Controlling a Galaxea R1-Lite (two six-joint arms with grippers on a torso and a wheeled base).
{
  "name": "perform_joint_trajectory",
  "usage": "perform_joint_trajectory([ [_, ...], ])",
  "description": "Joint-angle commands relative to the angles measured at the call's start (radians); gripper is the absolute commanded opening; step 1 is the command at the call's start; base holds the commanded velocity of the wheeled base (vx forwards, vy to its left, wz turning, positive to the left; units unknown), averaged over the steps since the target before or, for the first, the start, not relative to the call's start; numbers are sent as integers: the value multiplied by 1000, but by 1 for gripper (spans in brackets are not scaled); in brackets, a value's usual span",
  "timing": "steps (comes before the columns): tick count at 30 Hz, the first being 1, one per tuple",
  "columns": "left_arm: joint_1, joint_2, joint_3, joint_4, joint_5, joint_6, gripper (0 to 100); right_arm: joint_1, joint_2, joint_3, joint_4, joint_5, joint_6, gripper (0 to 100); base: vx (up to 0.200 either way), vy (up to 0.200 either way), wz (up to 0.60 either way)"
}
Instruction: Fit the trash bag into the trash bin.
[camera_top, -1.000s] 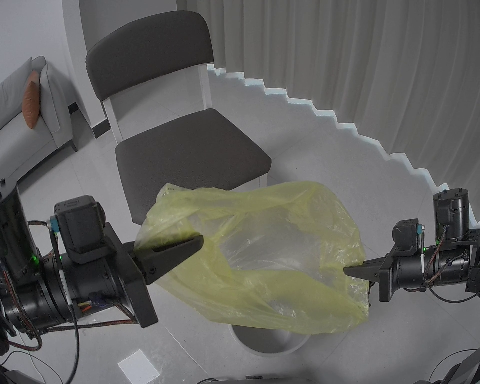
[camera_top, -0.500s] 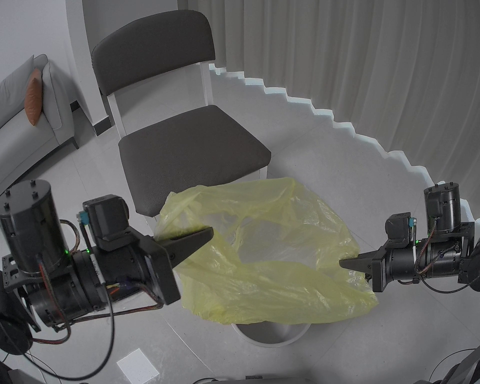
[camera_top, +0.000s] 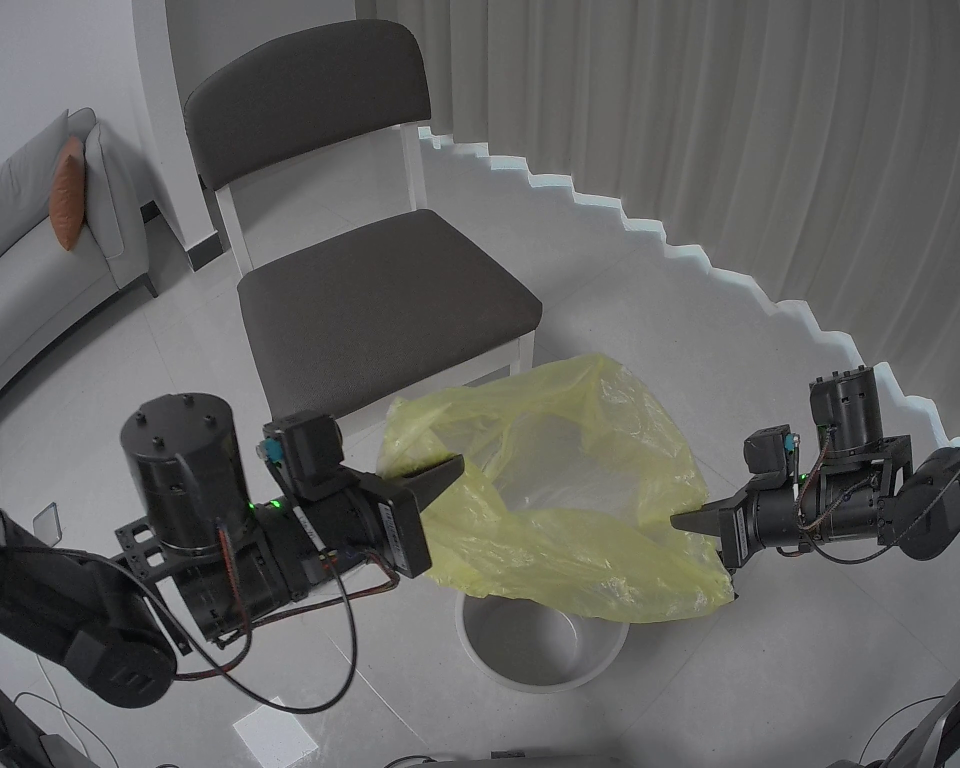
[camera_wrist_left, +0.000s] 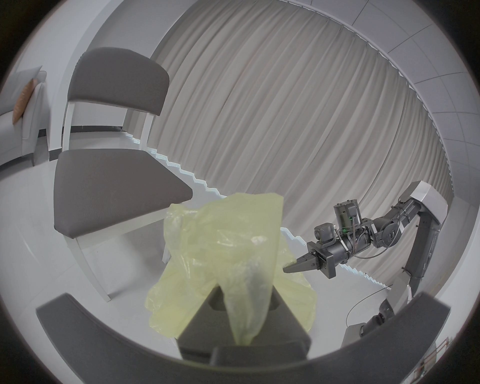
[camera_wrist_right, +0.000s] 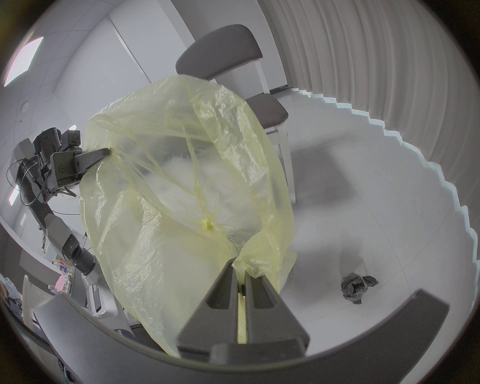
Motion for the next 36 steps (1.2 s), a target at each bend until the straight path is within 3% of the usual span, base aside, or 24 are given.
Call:
perform_joint_trajectory([
  [1, -5, 139, 8, -60, 1, 1, 0, -29, 49, 6, 2, 1, -9, 0, 0, 0, 0],
  [9, -19, 284, 18, -179, 1, -21, 0, -71, 62, 38, 5, 1, -41, 0, 0, 0, 0],
  [22, -57, 452, 127, -420, 4, -73, 0, -61, 109, 68, 0, 1, -52, 0, 0, 0, 0],
  [26, -66, 574, 187, -598, 6, -85, 0, -58, 123, 82, 2, 1, -66, 0, 0, 0, 0],
  [36, -57, 596, 245, -598, 7, -111, 0, -12, 226, 68, -10, -2, -64, 0, 0, 0, 0],
])
